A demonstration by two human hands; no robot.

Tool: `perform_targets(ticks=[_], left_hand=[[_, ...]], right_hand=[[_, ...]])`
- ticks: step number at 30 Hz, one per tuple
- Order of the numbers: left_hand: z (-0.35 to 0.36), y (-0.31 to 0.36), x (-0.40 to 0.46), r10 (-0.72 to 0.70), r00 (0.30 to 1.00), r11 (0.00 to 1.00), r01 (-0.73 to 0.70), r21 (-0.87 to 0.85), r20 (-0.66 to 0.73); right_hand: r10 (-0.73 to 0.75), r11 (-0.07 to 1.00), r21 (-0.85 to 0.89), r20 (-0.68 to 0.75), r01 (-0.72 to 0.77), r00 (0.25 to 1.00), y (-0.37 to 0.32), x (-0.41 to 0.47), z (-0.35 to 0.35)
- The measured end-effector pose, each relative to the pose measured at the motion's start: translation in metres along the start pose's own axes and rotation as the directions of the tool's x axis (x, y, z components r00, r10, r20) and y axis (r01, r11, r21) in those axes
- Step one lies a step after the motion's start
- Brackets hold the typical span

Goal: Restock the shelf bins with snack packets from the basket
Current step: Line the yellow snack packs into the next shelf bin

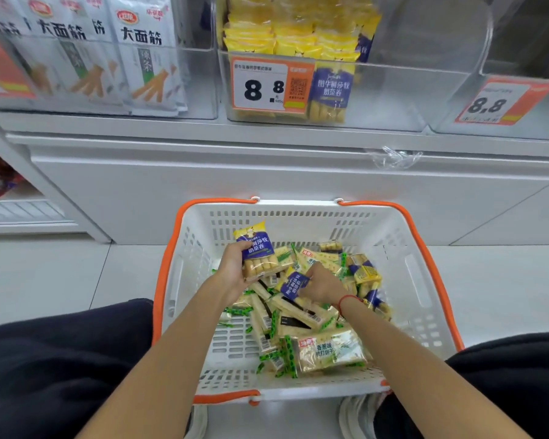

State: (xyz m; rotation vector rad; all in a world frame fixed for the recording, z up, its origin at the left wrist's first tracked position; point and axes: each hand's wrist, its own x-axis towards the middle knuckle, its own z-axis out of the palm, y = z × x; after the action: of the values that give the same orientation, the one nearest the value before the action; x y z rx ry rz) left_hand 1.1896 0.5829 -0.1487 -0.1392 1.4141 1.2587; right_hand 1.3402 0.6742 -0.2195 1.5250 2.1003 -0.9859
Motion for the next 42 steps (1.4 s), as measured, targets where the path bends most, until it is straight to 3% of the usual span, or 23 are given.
perform_targets(ticks=[3,6,9,14,21,24,29,34,38,42], left_hand=[[-0.003,0.001,-0.006,0.025,0.999,1.000,-0.025,-0.003,-0.025],[-0.001,0.005,-0.018,0.061,0.998,0.998,-0.061,0.005,-0.030],[0.008,0.014,-0.031,0.130,0.992,0.988,-0.130,0.089,0.001],[0.043,0.046,-0.059,0.232,0.966,0.957,-0.247,0.149,0.112],[0.082,0.097,-0.097,0.343,0.910,0.916,-0.379,0.134,0.232],[0.082,0.102,-0.101,0.391,0.891,0.897,-0.425,0.122,0.229],[0.100,0.105,-0.096,0.439,0.873,0.898,-0.437,-0.057,0.215],[0.110,0.110,-0.104,0.469,0.833,0.879,-0.473,-0.062,0.294],[0.115,0.122,-0.104,0.543,0.795,0.811,-0.580,0.079,0.269],[0.134,0.146,-0.113,0.617,0.726,0.719,-0.677,0.156,0.305]], right_hand=[[-0.034,0.999,-0.036,0.129,0.039,0.991,-0.006,-0.007,-0.031],[-0.098,0.994,0.058,0.185,0.089,0.978,-0.016,-0.029,-0.083],[-0.180,0.946,0.286,0.079,0.150,0.980,-0.027,-0.058,-0.137],[-0.362,0.756,0.566,-0.059,0.330,0.930,-0.053,-0.105,-0.196],[-0.214,0.633,0.650,-0.376,0.421,0.901,-0.085,-0.132,-0.189],[-0.224,0.586,0.659,-0.428,0.472,0.876,-0.095,-0.141,-0.187],[-0.172,0.495,0.679,-0.535,0.543,0.827,-0.107,-0.142,-0.175],[-0.221,0.600,0.563,-0.566,0.568,0.794,-0.109,-0.145,-0.194],[-0.414,0.647,0.490,-0.418,0.584,0.809,-0.105,-0.157,-0.218],[-0.494,0.660,0.462,-0.327,0.592,0.806,-0.107,-0.163,-0.253]])
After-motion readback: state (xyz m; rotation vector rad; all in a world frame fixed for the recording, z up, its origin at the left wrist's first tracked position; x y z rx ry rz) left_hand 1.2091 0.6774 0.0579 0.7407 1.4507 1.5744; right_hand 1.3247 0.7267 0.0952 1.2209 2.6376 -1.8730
